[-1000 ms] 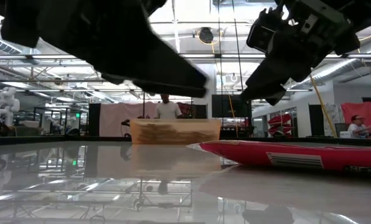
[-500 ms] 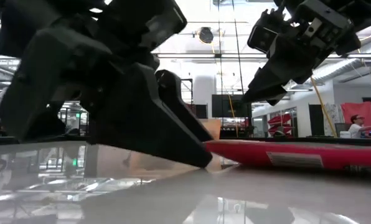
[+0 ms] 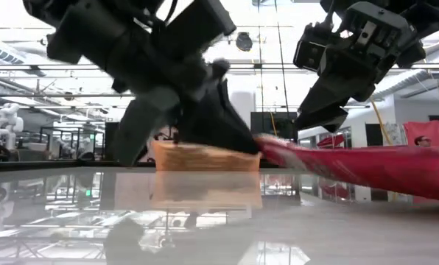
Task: Sort popcorn bags into baskets
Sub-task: Put the red popcorn bag into the orange bin
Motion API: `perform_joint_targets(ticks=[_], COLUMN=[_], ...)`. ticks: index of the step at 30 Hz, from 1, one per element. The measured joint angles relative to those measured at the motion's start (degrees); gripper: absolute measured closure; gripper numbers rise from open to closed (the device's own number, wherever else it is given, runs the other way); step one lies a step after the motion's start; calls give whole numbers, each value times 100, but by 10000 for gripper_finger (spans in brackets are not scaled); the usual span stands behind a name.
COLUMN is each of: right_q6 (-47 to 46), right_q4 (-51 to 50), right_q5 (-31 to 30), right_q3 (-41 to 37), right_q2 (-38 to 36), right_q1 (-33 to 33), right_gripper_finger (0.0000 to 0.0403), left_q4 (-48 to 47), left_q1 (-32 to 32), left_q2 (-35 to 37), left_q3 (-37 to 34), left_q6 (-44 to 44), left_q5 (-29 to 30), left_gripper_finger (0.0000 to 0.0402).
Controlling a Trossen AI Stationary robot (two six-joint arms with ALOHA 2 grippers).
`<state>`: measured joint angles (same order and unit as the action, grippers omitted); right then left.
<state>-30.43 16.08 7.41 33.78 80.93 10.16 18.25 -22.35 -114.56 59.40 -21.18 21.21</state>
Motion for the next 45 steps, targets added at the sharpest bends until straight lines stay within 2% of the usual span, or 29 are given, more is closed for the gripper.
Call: perform_joint_targets(ticks=[5,13,16,20,24,27,36,38,40,42,45], right_q6=[-68,269,274,239,-33,-175,-98,-4,93,138,315], right_q4=[-66,-113,-80,453,1624,2110,2080,2122,2126,2088,1932], right_q5=[487,488,687,794,754,491,107,107,100,184,462], right_q3=[0,0,-14,-209,-482,-616,-739,-739,-721,-663,-512], right_q2=[0,0,0,-2,-1,0,0,-1,0,0,0], right_q1=[-189,-378,-358,-276,-254,-267,-386,-512,-705,-923,-1256], right_gripper_finger=[228,140,118,115,138,171,338,374,391,388,382], left_q4=[-253,-692,-951,-1022,-905,-783,-647,-648,-641,-678,-920], left_q1=[98,183,186,218,319,389,490,507,507,497,456], left_q2=[468,1114,1240,1385,1382,1383,1455,1455,1455,1455,1594], left_q3=[2,4,4,2,2,2,2,2,2,2,2], left_q6=[-798,-1371,-1415,-1585,-1675,-1753,-1646,-1552,-1512,-1418,-1014], left_q5=[212,381,759,1148,1187,1226,1848,2154,2606,3180,4386], left_gripper_finger=[398,400,400,400,400,401,387,373,349,316,256])
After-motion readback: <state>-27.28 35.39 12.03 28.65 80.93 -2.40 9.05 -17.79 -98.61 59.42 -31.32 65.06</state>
